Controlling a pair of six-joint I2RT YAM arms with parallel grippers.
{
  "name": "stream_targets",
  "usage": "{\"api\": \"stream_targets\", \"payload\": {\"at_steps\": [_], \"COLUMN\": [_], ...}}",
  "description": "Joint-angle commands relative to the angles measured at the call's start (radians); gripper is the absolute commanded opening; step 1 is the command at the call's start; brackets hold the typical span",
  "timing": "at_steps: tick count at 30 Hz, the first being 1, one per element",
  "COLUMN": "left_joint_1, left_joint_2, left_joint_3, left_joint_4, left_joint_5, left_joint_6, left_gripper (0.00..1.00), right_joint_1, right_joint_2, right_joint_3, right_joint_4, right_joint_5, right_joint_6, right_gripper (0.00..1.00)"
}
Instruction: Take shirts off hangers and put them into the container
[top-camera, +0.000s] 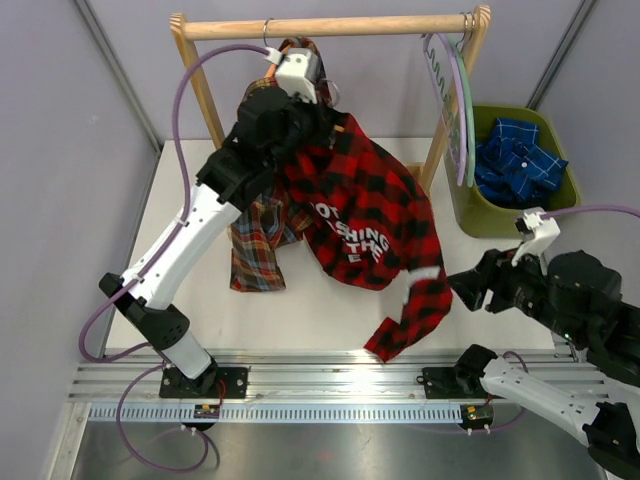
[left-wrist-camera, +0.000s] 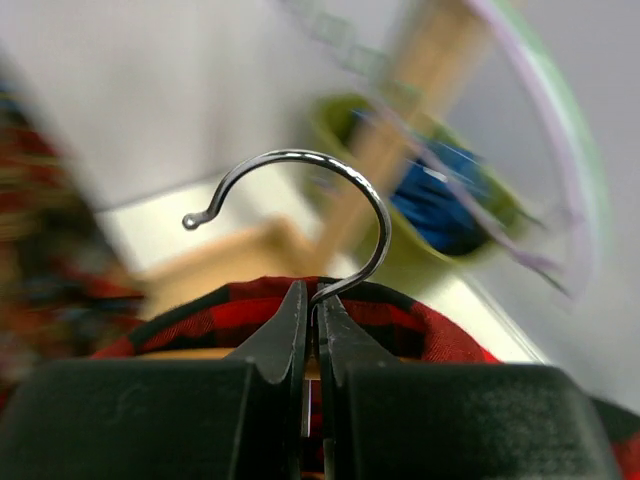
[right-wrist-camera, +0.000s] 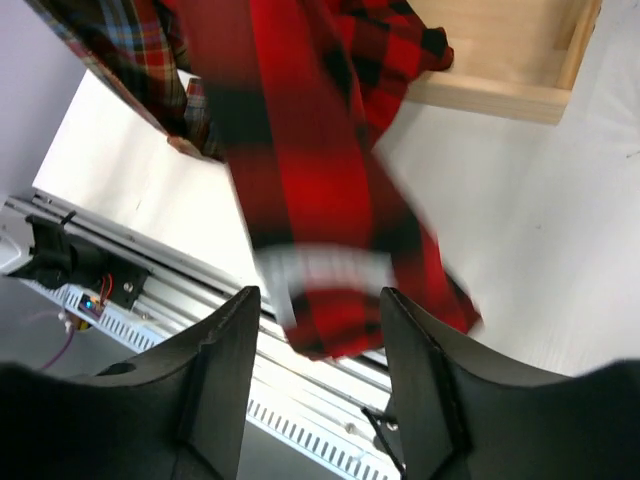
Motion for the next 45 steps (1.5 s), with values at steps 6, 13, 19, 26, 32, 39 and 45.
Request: {"api": "stream_targets", "payload": {"at_steps": [6,13,19,26,32,39,45], "left_joint_1": [0.079,0.077,0.077,0.066,0.053,0.048,0.049], "left_joint_2": [-0.066,-0.076,-0.124,-0.141,-0.127,-0.138,-0.138], "left_joint_3": [0.004,-0.016,-0.057,-0.092,-0.076,-0.057,-0.013], "left_joint_4": [0.152,0.132,0.121,0.126,0.116,0.104,0.092], "left_joint_5": [-0.104,-0.035,-0.011,0.025,0.051,0.032,0.011], "left_joint_6": [0.008,-0.038,-0.045,-0.062,-0.078,-0.063,-0.028], "left_gripper": [0.0,0.0,0.0,0.0,0.0,0.0,0.0], "right_joint_1": [-0.001,0.001,0.001,-0.001,-0.001,0.001,0.001], "right_joint_2": [-0.023,0.059,0.135,0.14,0.163,0.211,0.162], "right_joint_3": [-0.065,-0.066,-0.034,-0.059,-0.114,-0.134,-0.143], "right_joint_4": [0.022,0.106,0.086,0.209,0.343,0.399,0.32], "right_joint_5": [-0.104,-0.018,0.263,0.284,0.199,0.079,0.053], "right_joint_6": [-0.015,-0.054,-0.084,-0.146,-0.196,-0.175,-0.129], "right_gripper": [0.68,0.81,0.99,0.99,0.99,0.81,0.22]}}
